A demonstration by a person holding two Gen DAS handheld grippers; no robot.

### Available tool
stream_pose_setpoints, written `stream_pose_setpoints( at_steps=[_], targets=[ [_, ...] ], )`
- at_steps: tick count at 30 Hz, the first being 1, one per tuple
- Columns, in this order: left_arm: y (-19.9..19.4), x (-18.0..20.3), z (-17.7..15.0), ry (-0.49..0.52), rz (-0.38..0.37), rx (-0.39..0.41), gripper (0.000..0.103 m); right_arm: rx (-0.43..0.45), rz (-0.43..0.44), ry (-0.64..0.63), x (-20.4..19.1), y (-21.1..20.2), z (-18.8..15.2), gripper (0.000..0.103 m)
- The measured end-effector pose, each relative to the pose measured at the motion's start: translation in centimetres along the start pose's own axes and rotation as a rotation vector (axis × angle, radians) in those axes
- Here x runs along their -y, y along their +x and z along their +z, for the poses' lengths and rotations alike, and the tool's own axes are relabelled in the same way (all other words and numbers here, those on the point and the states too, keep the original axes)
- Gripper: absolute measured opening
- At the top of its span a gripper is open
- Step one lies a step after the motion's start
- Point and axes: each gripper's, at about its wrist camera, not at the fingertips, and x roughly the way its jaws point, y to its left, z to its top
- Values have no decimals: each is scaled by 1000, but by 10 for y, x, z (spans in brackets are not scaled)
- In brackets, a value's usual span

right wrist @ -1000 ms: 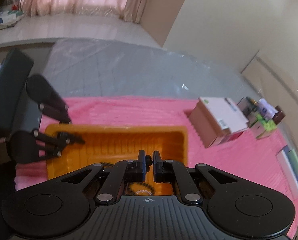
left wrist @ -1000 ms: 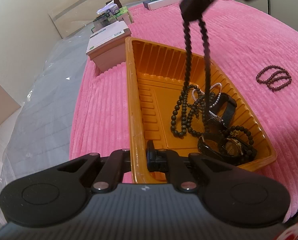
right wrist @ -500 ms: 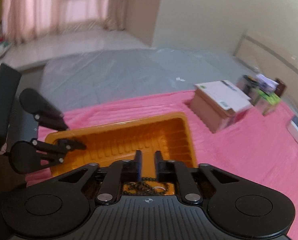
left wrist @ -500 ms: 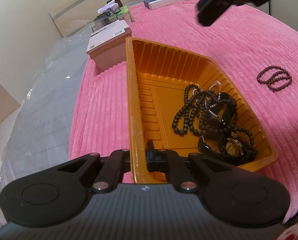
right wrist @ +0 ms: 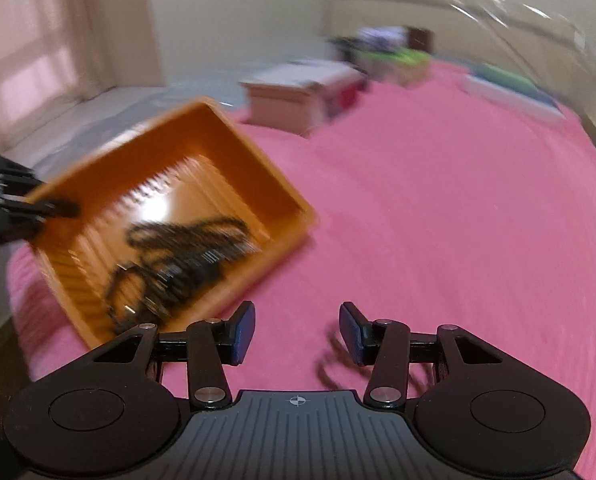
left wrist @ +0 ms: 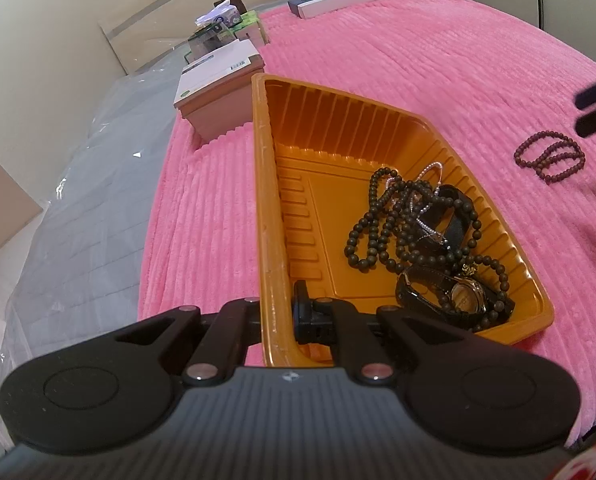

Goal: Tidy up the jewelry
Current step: 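Open the right gripper and move it toward the brown bead bracelet, then grasp the brown wooden bead bracelet with the right gripper and lift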

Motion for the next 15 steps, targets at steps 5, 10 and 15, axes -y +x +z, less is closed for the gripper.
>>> stream_pose_setpoints(
  at_steps=[5,10,15],
  targets=[
    [0,1,1,11,5,-2,4,9,-132,74,28,-11,-33,47],
    [-1,3,1,17,7,0,4,-1,-208,106,42,-13,-52,47],
    [-1,3,3,16,8,0,4,10,-200,179,57,-5,-62,47]
  ],
)
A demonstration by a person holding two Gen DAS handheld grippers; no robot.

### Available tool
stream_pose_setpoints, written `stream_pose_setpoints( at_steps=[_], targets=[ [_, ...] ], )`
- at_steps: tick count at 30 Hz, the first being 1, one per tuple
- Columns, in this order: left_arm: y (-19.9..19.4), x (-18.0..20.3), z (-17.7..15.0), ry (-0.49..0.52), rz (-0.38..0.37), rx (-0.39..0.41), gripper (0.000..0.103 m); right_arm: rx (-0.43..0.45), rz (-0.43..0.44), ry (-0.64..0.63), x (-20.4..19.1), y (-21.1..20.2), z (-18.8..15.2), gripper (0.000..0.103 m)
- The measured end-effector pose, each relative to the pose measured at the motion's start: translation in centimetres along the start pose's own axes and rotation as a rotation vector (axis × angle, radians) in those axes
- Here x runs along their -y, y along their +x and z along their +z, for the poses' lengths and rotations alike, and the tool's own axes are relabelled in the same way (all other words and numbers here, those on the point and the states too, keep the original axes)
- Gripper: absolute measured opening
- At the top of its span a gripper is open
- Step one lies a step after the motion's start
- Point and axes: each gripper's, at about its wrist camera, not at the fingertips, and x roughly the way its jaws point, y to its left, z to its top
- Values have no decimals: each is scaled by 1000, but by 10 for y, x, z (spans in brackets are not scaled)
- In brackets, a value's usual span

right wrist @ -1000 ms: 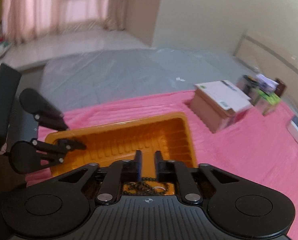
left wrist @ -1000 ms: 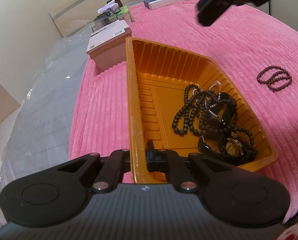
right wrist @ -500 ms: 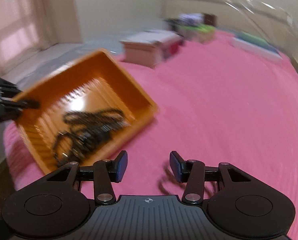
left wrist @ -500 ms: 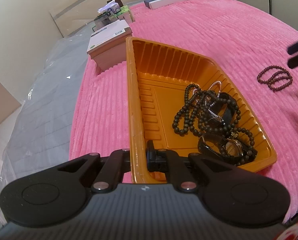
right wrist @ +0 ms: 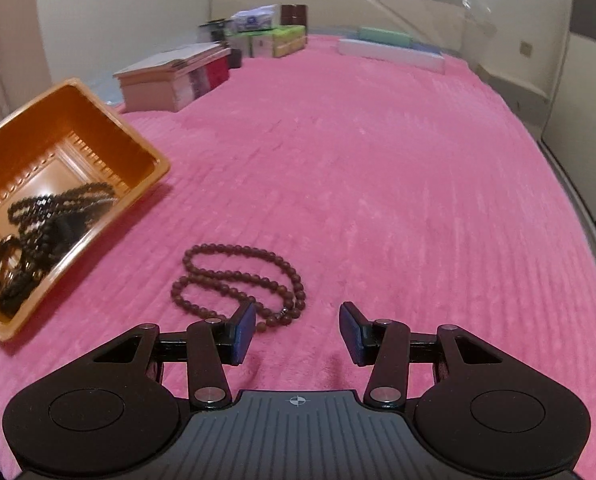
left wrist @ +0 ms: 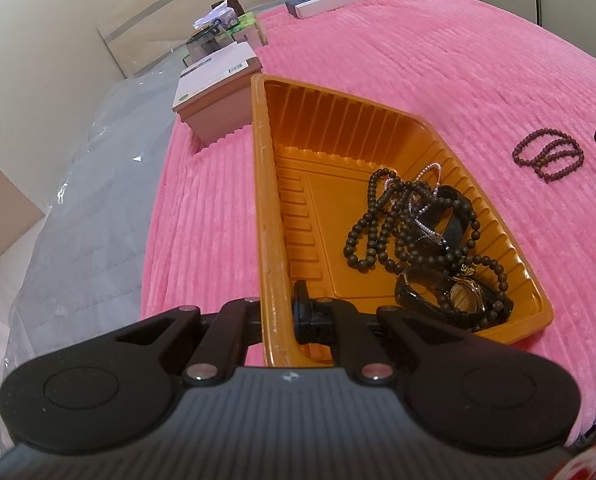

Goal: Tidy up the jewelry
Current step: 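Grasp the brown wooden bead bracelet with the right gripper and lift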

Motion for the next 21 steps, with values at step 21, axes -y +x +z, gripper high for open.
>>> stream_pose_setpoints(
  at_steps=[21],
  targets=[
    [1,1,-1,-1,0,-2,4,-55,4,-45,-4,45,9,14]
  ],
)
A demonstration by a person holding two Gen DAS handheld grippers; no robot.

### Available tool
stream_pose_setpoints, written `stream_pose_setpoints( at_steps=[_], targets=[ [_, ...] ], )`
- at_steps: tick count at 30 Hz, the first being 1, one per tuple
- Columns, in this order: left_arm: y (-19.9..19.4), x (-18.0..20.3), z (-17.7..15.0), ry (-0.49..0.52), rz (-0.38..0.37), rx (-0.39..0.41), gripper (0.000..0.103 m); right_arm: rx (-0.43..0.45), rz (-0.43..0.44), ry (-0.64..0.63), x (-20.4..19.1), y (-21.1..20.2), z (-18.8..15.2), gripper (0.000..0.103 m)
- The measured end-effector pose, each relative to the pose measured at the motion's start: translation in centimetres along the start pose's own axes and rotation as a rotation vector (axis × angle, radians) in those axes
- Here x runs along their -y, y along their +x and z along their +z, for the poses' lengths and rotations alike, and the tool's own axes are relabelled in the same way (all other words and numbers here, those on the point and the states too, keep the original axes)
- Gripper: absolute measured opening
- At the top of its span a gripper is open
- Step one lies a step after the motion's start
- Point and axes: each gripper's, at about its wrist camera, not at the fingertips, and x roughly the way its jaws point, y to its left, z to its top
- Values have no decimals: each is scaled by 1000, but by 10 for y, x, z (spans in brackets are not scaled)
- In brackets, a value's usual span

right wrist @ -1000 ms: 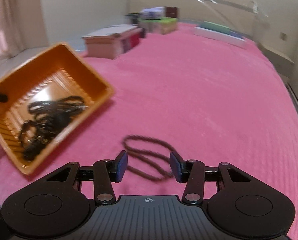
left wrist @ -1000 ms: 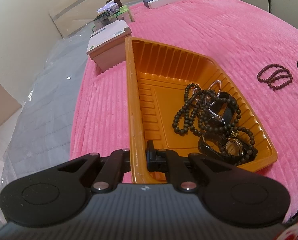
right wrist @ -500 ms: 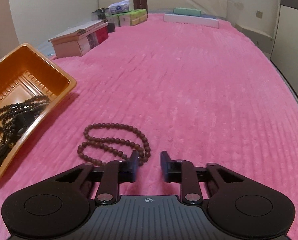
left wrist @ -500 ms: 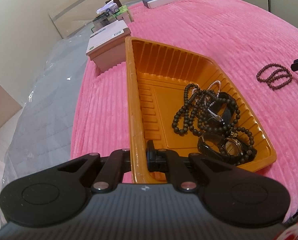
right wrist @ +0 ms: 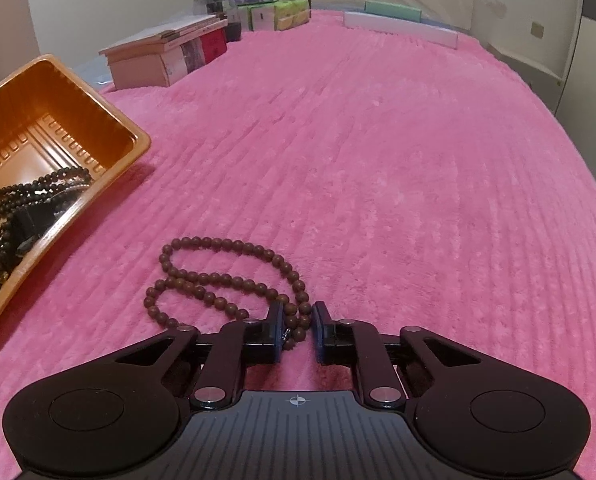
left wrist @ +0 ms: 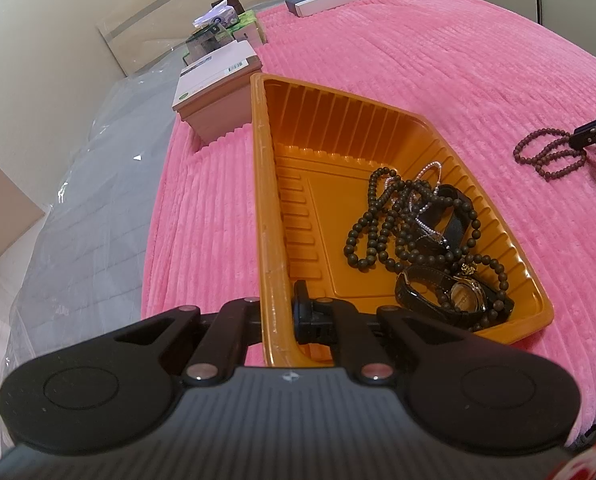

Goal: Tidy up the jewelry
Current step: 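Grasp the brown wooden bead bracelet with the right gripper and lift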

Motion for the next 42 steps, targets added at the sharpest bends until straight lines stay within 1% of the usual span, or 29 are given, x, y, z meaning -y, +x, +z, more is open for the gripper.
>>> stream_pose_setpoints(
  at_steps=[2,3,6,10,13,17,20,24,28,34,38,42],
  targets=[
    [0,0,0,1,0,0,4,14,-3,0,0,-6,-1,13],
    [0,0,0,1,0,0,4,20,-3,8,0,-10,-2,6],
    [0,0,0,3,2,0,4,42,-13,18,3,-21,-2,6],
    [-1,0,1,1,0,2,4,40,-28,11,6,-25,-4,6],
    [-1,-1,1,1,0,2,4,24,-30,18,8,-21,-8,6],
    [-2,-1,1,1,0,3,4,-33,-36,-6,6,-8,-16,6],
    [-2,-1,1,1,0,3,4,-34,-48,-33,3,-5,-19,6],
    [-3,-1,1,1,0,2,4,-26,-54,-24,4,-10,-16,6],
    [-3,-1,2,4,1,1,4,27,-75,-78,-5,-31,-3,6],
    [-3,-2,2,6,1,2,4,145,-118,-227,-25,-77,27,6],
    [-3,-3,2,5,0,1,4,227,-125,-290,-38,-108,49,6],
    [-2,-3,1,6,-2,1,4,274,-133,-338,-47,-128,65,6]
  ],
)
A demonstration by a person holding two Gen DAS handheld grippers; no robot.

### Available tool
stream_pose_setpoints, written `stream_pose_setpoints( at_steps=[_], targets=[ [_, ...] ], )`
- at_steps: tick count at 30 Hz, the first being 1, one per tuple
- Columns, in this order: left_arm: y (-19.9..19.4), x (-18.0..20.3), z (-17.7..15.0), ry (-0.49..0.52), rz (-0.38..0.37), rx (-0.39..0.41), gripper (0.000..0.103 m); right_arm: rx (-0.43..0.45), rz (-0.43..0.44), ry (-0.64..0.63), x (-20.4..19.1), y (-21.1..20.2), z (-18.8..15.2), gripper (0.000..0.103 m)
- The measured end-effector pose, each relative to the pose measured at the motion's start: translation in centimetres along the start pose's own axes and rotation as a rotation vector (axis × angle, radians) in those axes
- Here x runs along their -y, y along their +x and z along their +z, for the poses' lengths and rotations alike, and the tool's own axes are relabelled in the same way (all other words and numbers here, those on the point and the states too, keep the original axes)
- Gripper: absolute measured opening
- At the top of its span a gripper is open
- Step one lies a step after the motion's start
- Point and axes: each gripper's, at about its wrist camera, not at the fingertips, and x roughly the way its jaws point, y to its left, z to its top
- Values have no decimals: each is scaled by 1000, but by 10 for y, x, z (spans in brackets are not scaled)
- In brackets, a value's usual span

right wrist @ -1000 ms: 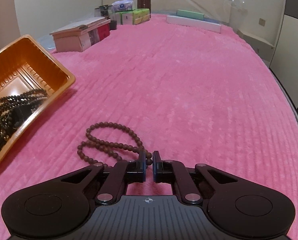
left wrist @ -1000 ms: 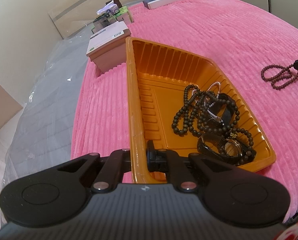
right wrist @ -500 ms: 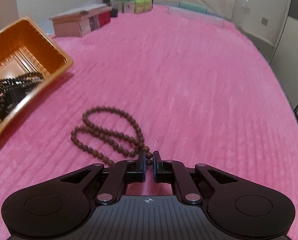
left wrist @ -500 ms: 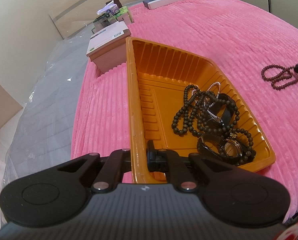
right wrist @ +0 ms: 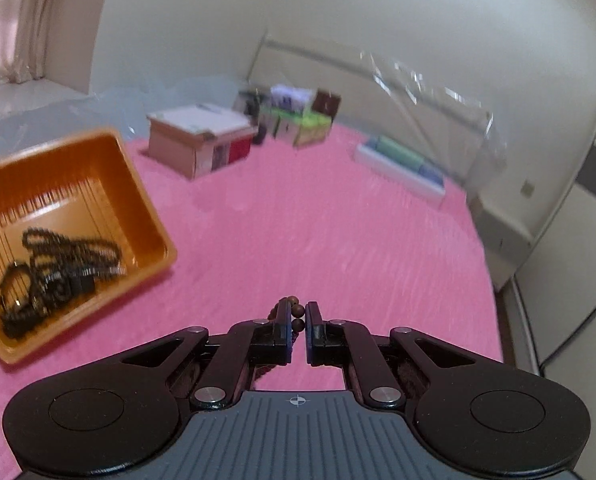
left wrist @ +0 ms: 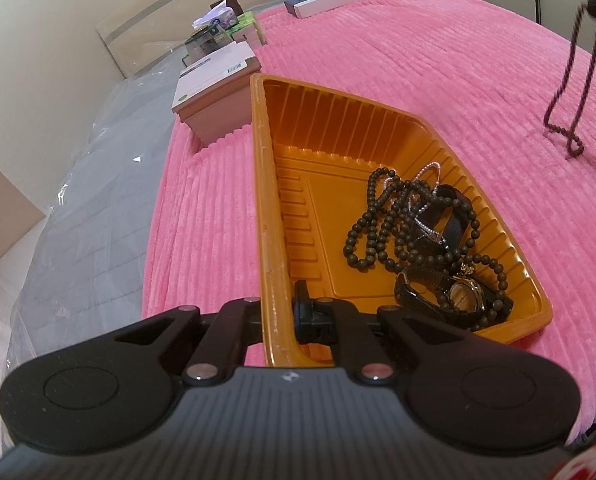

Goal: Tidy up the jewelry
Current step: 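Grasp the brown wooden bead bracelet with the right gripper and lift, then lower the brown bead bracelet into the orange tray and open the right gripper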

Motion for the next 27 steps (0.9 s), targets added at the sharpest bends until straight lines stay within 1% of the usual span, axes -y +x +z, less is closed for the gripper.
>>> stream_pose_setpoints(
  at_steps=[6,15,20,27],
  targets=[
    [0,0,0,0,0,1,4,37,-6,-50,0,-10,24,6],
    [0,0,0,0,0,0,4,80,17,-100,-8,-17,46,6],
    [0,0,0,0,0,0,4,121,69,-126,-19,-25,69,6],
    [1,0,-1,-3,0,1,4,175,170,-198,-50,-30,109,6]
  ],
)
